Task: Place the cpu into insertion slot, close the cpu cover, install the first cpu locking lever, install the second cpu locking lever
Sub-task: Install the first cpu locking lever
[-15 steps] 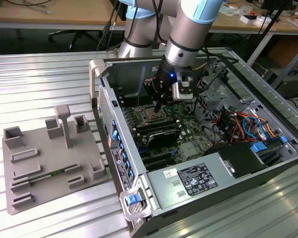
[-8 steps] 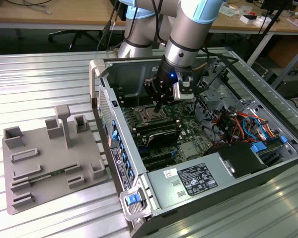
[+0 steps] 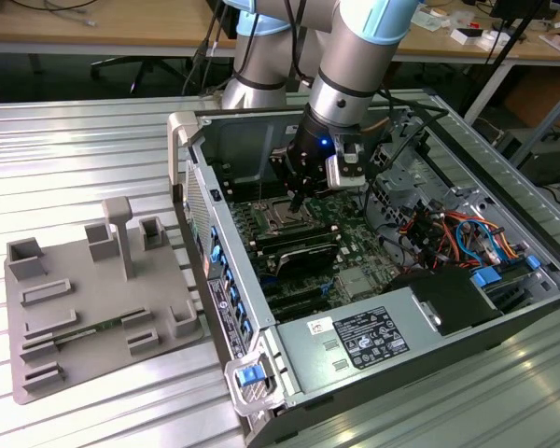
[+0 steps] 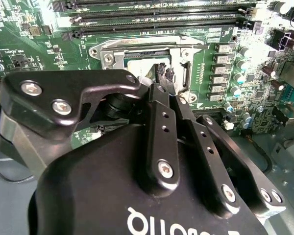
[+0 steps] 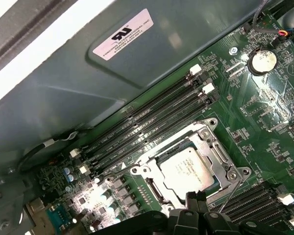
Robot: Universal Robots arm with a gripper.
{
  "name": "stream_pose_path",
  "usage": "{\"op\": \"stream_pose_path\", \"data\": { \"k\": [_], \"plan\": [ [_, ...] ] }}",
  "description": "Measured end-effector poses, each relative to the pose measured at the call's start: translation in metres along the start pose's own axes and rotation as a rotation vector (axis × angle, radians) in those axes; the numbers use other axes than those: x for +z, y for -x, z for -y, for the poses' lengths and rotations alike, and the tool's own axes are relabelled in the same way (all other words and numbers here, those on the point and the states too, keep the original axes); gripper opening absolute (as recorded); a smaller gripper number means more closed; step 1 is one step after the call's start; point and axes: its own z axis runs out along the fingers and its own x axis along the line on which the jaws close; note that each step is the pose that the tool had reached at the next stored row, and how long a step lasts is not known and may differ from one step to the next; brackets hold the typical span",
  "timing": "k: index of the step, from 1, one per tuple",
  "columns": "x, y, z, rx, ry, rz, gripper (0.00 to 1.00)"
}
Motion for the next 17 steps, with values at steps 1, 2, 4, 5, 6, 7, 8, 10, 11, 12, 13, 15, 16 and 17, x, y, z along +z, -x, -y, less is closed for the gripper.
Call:
{"op": "stream_pose_path", "data": {
  "k": [1,2,4,5,6,7,8,10,11,12,13,15,16,17],
  "plan": [
    [0.0000,0.0000,0.0000,-0.004,-0.0002,0.0003,0.11],
    [0.0000,0.0000,0.0000,-0.008,-0.0004,0.0004,0.11],
    [0.0000,0.0000,0.0000,-0.017,-0.0008,0.0009,0.11],
    [0.0000,0.0000,0.0000,-0.021,-0.0011,0.0012,0.11],
    [0.0000,0.0000,0.0000,-0.024,-0.0012,0.0013,0.11],
    [0.0000,0.0000,0.0000,-0.026,-0.0013,0.0014,0.11],
    [0.0000,0.0000,0.0000,-0.028,-0.0014,0.0016,0.11],
    [0.0000,0.0000,0.0000,-0.034,-0.0016,0.0019,0.11],
    [0.0000,0.0000,0.0000,-0.036,-0.0017,0.0020,0.11],
    [0.0000,0.0000,0.0000,-0.039,-0.0018,0.0021,0.11],
    [0.0000,0.0000,0.0000,-0.041,-0.0019,0.0023,0.11],
    [0.0000,0.0000,0.0000,-0.050,-0.0024,0.0028,0.11],
    [0.0000,0.0000,0.0000,-0.055,-0.0027,0.0030,0.11],
    [0.0000,0.0000,0.0000,-0.058,-0.0027,0.0032,0.11]
  ]
}}
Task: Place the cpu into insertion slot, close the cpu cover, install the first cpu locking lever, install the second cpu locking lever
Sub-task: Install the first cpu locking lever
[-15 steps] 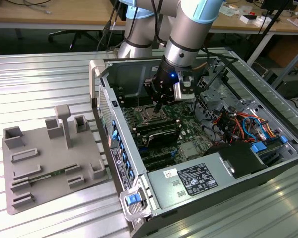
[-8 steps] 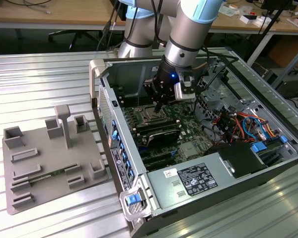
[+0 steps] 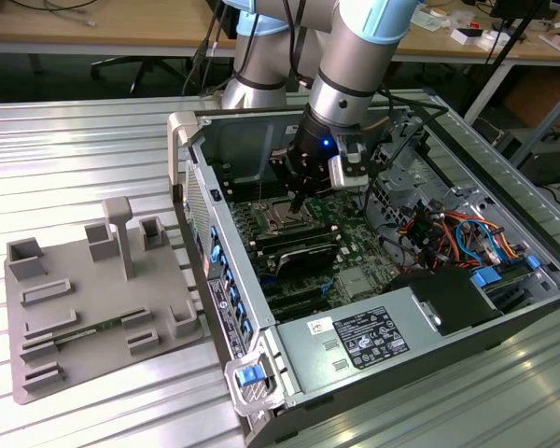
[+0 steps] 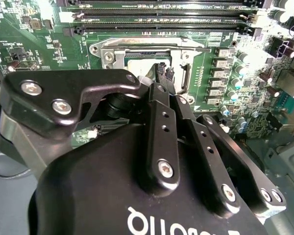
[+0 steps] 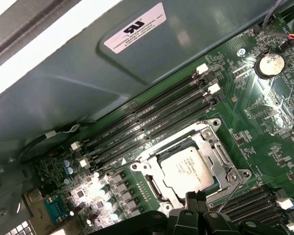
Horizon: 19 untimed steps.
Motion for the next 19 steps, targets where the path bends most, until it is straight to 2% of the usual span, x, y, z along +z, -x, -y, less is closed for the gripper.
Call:
{"op": "stream_pose_path", "data": {
  "k": [19],
  "plan": [
    [0.0000,0.0000,0.0000,-0.062,-0.0030,0.0033,0.11]
  ]
}}
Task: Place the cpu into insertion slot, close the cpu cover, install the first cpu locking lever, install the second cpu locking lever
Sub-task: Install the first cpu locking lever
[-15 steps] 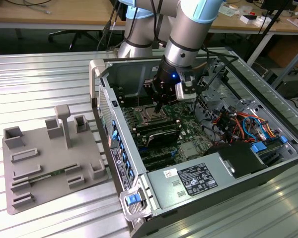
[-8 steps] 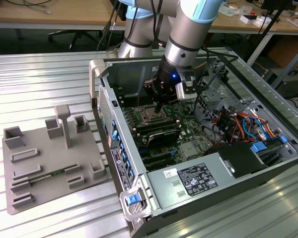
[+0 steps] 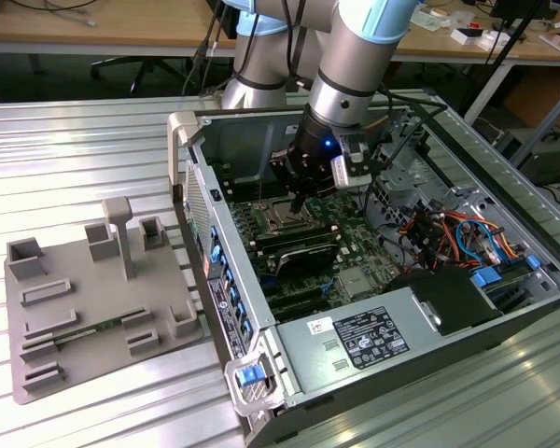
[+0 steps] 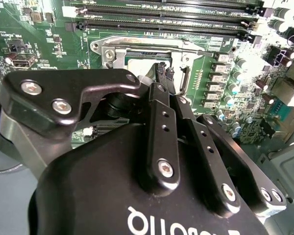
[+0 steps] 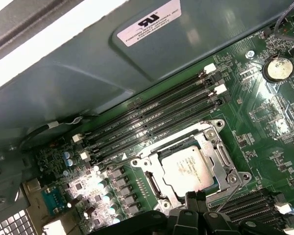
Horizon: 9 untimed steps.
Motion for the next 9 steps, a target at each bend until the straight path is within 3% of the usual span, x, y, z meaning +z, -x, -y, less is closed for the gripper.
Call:
{"op": "stream_pose_path", "data": {
  "k": [9],
  "plan": [
    [0.0000,0.0000,0.0000,-0.026,-0.0013,0.0015,0.11]
  ]
}}
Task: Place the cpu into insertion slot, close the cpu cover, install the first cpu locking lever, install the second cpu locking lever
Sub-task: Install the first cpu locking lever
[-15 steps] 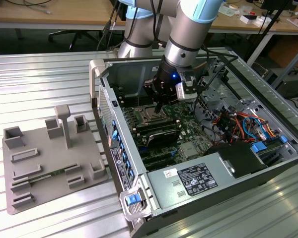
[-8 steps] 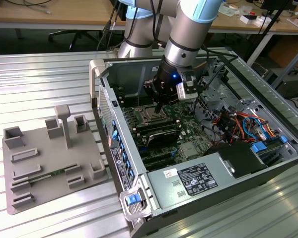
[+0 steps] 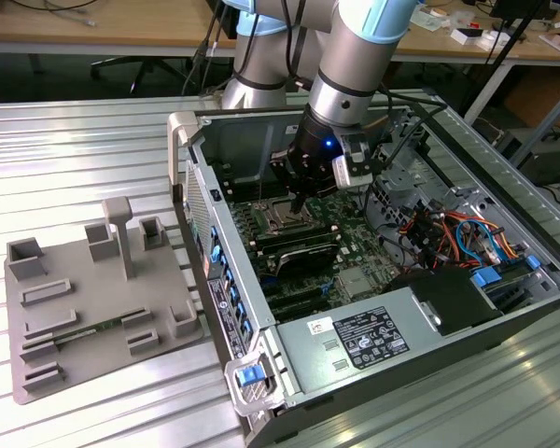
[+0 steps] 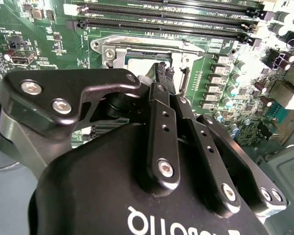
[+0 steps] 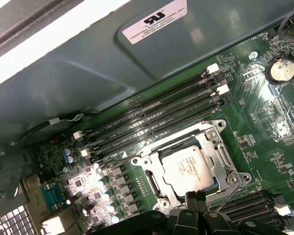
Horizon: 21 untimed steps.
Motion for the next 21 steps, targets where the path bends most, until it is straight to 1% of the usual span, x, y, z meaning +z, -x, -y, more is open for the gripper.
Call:
{"op": "stream_pose_path", "data": {
  "k": [21],
  "plan": [
    [0.0000,0.0000,0.0000,-0.062,-0.0029,0.0034,0.11]
  ]
}}
